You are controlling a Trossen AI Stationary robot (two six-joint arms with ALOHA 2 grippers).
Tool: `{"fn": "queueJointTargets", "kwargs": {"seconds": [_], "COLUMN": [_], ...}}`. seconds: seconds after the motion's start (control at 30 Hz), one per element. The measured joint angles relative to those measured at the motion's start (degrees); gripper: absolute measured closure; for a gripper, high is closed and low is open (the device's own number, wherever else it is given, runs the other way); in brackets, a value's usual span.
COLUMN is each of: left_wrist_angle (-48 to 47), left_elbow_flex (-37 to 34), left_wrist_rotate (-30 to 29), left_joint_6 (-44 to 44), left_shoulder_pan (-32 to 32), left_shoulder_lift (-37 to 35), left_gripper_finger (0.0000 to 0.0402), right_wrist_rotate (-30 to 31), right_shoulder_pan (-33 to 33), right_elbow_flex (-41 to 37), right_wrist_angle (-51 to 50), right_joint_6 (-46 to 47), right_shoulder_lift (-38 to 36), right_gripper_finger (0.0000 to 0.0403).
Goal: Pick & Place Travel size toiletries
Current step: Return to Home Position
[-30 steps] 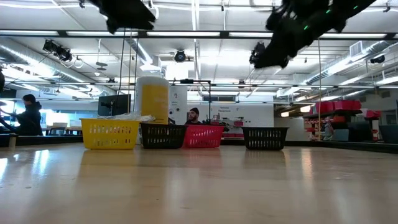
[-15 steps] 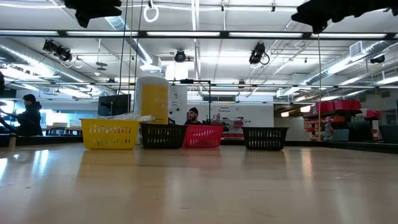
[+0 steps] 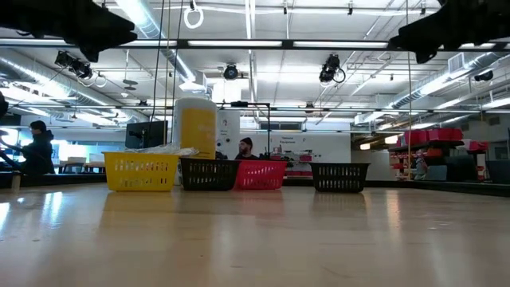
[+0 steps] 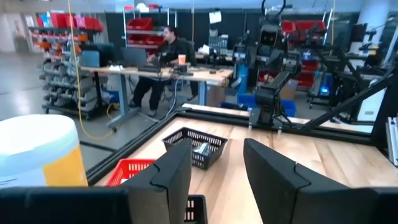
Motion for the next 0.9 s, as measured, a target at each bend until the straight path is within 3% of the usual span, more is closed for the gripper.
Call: {"fn": "queueJointTargets", "kwargs": {"seconds": [0.27, 0.67, 0.9], "left_wrist_angle": [-0.1, 8.2, 11.4], "left_elbow_flex": [-6.6, -15.9, -17.6], "left_wrist_rotate": [0.0, 0.0, 0.2], "left_joint_6": [1.2, 2.6, 2.3], "left_shoulder_pan": [0.0, 0.0, 0.0], "left_shoulder_lift": [-8.9, -8.8, -8.5], "left_gripper_finger": [0.0248, 0.0248, 0.0248], "right_wrist_rotate": [0.0, 0.4, 0.4], "right_shoulder_pan": [0.0, 0.0, 0.0], "right_elbow_flex": [-6.5, -12.3, -16.9], "right_wrist_angle": [1.8, 2.2, 4.8], "right_joint_6": [2.8, 4.5, 5.7], "right_shoulder_lift": [-6.8, -14.6, -16.2], "right_gripper_finger": [0.0242, 0.0242, 0.0242]}}
